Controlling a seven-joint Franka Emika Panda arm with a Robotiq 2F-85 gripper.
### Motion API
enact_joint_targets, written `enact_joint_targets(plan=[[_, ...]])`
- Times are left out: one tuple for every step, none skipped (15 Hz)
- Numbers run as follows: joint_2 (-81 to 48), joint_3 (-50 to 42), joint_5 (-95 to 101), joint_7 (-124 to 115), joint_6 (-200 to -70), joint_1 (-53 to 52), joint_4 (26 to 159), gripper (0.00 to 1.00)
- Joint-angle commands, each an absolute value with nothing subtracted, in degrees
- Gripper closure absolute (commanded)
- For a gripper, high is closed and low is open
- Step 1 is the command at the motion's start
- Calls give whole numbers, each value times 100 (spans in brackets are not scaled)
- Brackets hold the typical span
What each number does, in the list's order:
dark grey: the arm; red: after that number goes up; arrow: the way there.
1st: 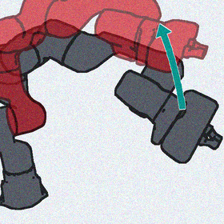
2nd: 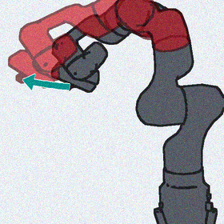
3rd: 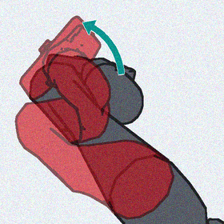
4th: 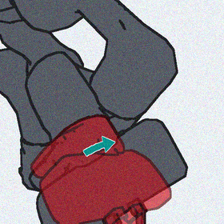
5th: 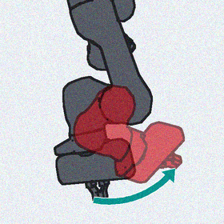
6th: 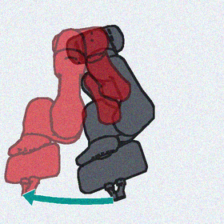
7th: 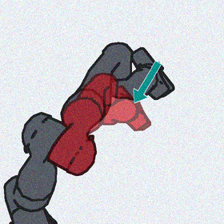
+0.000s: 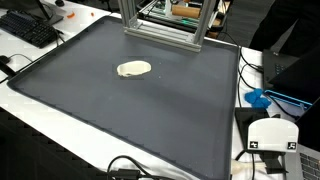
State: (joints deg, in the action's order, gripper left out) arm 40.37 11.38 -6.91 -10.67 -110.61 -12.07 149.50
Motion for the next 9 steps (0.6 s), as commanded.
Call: enact_joint_targets(plan=[[4236,1189,-829,-1096,-11179,-1216,15129,30],[4225,1166,-865,-1109,-11169,-1215,15095,28],[4224,1152,-866,-1111,-11148,-1206,15052,23],[4229,1139,-840,-1098,-11134,-1188,15007,14],[4234,1126,-807,-1078,-11095,-1170,14936,8],[4238,1108,-795,-1060,-11084,-1157,14873,1],[4235,1102,-763,-1049,-11046,-1136,14789,0],[4197,1069,-786,-1038,-10972,-1124,14672,0],[4169,1062,-774,-1059,-10982,-1091,14585,0]])
